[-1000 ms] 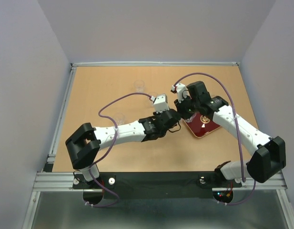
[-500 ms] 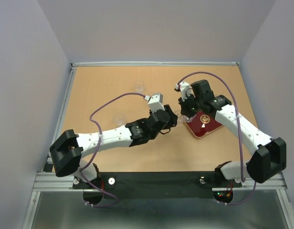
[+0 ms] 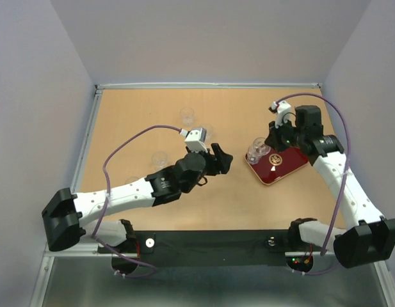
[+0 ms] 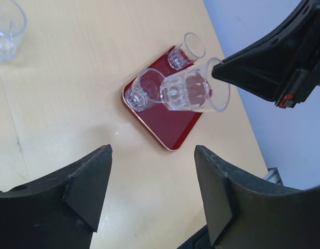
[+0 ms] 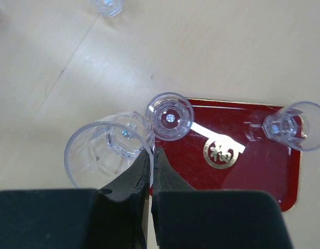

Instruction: Place the glasses into the tray

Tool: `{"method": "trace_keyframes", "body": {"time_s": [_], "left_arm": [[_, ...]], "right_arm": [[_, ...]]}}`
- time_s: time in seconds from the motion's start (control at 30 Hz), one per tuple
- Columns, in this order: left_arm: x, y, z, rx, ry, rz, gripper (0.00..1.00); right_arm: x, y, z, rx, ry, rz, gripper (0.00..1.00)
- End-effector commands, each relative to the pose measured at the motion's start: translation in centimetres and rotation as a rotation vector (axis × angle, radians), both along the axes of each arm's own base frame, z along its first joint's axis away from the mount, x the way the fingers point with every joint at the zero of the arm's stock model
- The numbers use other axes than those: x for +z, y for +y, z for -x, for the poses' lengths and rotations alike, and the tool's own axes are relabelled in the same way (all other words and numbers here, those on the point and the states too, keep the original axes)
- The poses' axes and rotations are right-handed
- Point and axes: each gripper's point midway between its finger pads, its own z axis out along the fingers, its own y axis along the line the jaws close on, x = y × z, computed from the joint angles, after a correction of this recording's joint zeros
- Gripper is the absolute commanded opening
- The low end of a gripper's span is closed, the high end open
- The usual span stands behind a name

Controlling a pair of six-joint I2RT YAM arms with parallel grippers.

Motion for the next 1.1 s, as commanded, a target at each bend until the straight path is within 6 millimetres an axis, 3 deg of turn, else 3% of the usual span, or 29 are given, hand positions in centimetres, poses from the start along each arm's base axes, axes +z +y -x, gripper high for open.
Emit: {"method": "trace_keyframes", "body": {"time_s": [0.0,0.03,0.23,0.47,0.7,1.07], "left_arm": [[3.6,2.8,-0.5,0.001,-0.153,-0.026,0.80],[4.8,4.0,-0.7,0.018,-0.178,-0.022,0.82],[7.4,10.6,-1.8,0.089,-0.308,-0.180,0.90],[7.5,16.4,-2.6,0.211,-0.384,-0.395,0.96],[7.1,17.6,-2.6,0.233,-0.390,-0.465,0.96],[7.1,19.9,-1.5,0.263,-0.400,-0.456,0.97]], "right_arm": [[3.1,-2.4,0.0,-0.091,-0.122,-0.049,0.01],[3.4,-3.0,0.0,-0.119,-0.132,-0.049,0.00],[2.3,-8.4,0.0,-0.337,-0.122,-0.036,0.00],[1.1,-14.7,-0.6,-0.578,-0.099,-0.044,0.00],[-2.1,-18.4,-1.3,-0.692,-0.014,-0.065,0.00],[-5.9,-20.6,-4.1,-0.713,0.065,-0.079,0.00]]}}
